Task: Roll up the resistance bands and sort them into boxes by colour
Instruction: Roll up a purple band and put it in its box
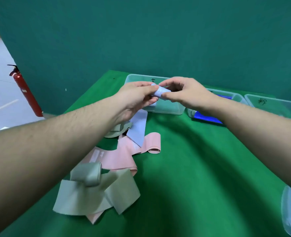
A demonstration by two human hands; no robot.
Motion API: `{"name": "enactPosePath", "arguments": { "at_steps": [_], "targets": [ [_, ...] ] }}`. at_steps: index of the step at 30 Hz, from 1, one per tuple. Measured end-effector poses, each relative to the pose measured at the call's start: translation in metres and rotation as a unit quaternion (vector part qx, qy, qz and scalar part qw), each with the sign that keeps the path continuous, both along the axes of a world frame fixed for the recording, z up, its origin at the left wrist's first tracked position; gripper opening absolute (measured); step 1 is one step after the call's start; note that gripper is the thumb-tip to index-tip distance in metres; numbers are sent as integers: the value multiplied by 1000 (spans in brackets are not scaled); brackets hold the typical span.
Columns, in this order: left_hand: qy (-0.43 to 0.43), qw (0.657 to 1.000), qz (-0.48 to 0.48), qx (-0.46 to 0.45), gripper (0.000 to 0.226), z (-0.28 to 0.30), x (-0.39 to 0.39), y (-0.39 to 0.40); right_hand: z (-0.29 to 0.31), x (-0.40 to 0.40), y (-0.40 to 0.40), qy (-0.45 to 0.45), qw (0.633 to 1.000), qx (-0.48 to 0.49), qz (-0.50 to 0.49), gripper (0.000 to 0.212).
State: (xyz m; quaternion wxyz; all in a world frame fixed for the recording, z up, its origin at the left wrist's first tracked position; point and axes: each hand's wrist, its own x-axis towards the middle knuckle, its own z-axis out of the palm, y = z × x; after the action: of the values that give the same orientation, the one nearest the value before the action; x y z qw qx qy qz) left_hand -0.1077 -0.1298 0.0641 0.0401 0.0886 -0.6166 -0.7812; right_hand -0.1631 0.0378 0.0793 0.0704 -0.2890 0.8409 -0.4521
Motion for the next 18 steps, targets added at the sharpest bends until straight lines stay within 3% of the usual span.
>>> {"name": "enactPosePath", "arguments": {
  "at_steps": [3,5,8,11,14,18],
  "targets": [
    [-16,999,-17,-36,15,0,-15,-5,-1,-21,-4,-26,1000,9,0,28],
    [-29,985,-11,-168,19,0,-27,-12,-3,-33,-4,-36,999,11,-5,27],
    [20,897,23,-440,32,0,-48,-27,-6,-53,-7,-47,998,36,-16,27],
    [28,782,-18,-623,41,-2,-65,-39,-5,-69,-12,-58,997,42,-22,26],
    [15,721,-48,-691,48,-6,-83,-50,-6,-86,-19,-73,994,79,-16,24],
    [19,684,-93,-723,52,-3,-92,-55,-17,-103,-26,-112,984,142,9,20]
  ]
}}
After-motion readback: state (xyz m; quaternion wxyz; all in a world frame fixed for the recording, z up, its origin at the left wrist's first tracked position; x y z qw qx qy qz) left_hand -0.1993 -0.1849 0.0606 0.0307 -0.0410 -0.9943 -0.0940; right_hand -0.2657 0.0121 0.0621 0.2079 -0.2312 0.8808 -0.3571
